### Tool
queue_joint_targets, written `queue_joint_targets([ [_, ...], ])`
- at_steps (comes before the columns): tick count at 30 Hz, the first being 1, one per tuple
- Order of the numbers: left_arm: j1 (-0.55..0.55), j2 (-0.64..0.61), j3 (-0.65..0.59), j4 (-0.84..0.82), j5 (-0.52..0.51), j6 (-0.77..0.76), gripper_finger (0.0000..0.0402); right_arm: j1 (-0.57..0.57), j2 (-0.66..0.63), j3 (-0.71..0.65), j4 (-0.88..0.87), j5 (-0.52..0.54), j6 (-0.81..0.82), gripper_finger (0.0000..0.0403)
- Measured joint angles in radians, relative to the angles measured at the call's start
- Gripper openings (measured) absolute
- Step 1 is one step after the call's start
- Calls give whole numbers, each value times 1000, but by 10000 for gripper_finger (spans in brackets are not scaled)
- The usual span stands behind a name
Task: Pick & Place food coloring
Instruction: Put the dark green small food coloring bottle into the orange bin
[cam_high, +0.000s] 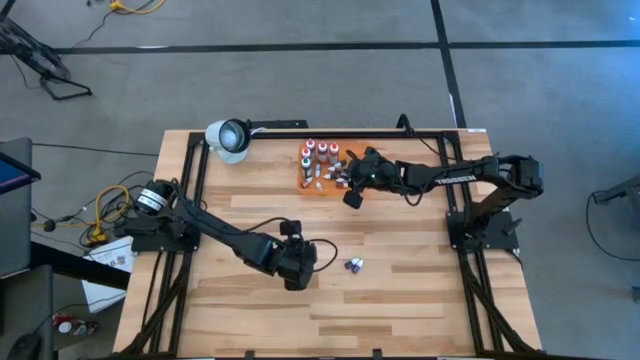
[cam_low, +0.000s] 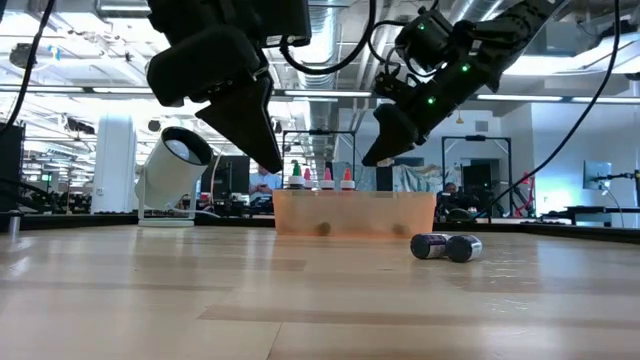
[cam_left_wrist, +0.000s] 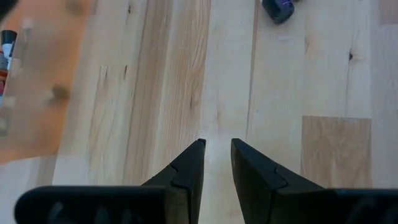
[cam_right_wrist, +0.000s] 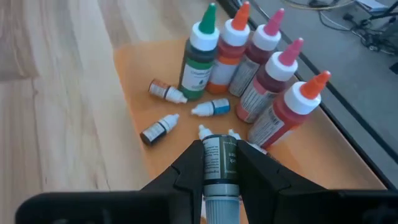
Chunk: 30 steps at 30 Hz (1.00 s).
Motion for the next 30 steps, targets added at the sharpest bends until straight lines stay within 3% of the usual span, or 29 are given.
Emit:
queue_joint_targets([
  [19, 0, 0, 0, 1, -26, 9, 75, -2, 0, 0, 23, 2, 19, 72],
  [30, 0, 0, 0, 0, -27, 12, 75, -61, 161, 0, 127, 1, 11, 72],
])
